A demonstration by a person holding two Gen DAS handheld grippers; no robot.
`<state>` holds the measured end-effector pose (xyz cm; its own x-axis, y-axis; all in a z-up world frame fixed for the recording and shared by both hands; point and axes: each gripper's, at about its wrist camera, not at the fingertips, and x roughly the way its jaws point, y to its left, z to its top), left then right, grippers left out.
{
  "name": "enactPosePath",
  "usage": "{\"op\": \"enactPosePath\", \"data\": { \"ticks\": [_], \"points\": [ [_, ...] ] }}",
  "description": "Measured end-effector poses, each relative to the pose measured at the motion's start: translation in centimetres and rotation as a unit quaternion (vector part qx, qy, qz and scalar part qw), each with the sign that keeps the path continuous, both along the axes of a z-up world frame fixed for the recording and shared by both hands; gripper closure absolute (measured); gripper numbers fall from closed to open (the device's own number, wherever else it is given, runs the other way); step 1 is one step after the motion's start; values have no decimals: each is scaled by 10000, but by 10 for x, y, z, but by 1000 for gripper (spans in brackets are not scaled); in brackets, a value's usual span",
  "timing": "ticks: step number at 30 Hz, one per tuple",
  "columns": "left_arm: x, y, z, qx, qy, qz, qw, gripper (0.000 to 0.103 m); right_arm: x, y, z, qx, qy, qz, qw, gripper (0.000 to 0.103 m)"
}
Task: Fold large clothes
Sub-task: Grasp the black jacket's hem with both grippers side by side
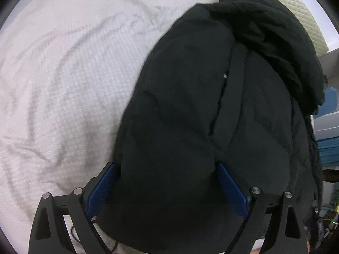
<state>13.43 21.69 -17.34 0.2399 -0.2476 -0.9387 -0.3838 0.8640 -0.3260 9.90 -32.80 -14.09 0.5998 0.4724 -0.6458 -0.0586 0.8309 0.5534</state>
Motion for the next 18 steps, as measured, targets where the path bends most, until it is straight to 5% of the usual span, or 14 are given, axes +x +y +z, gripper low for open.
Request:
{"op": "enactPosePath", "data": {
  "ticks": [9,18],
  "points": [
    [11,-36,12,-843,-470,-716,9927,12,16,-8,-51,284,1063,-199,9937,83],
    [7,-29,22,-1295,-961,-818,9835,67,24,4,-71,241,1380,-267,9898,80]
  ]
}}
